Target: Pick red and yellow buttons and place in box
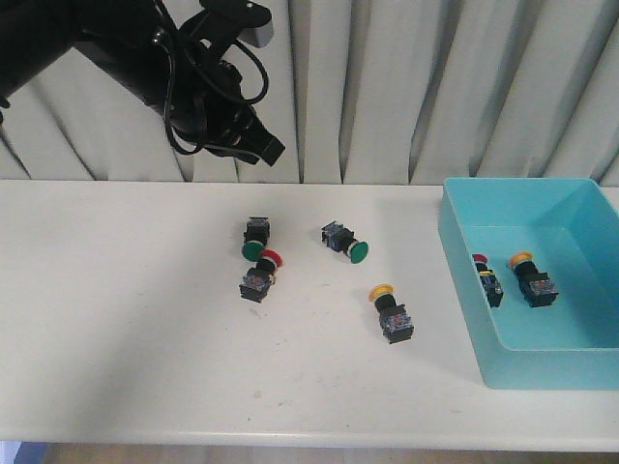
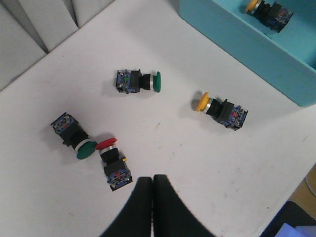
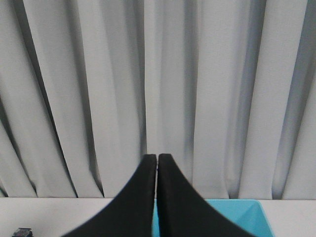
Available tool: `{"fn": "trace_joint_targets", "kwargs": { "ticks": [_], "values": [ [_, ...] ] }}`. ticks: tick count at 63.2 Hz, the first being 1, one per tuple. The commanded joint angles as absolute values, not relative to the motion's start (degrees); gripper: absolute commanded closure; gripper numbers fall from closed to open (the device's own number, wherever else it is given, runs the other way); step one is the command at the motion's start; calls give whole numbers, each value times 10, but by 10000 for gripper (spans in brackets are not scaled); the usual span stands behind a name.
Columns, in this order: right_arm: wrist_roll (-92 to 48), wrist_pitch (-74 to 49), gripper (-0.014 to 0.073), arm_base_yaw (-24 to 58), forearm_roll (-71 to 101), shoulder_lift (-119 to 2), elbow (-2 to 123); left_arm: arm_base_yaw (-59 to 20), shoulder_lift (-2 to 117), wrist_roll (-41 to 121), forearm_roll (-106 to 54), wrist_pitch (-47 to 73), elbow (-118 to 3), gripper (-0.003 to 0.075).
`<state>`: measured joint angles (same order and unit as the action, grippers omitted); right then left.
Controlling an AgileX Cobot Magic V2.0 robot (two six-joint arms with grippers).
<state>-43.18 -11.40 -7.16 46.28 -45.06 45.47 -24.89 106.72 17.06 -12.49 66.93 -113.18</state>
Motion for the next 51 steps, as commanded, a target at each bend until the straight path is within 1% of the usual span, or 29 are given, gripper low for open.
{"fn": "trace_joint_targets", "kwargs": {
  "ticks": [1,39,51],
  "values": [
    [-438,-76,599,-66,472,-447,468,-251,1037,164,-138,644,-1149,717],
    [-438,-76,599,-66,472,-451,468,-251,1037,164,-138,644,-1149,717],
    [-438,-76,599,-66,472,-451,468,-251,1045,164,-124,616,-1149,717]
  ]
}}
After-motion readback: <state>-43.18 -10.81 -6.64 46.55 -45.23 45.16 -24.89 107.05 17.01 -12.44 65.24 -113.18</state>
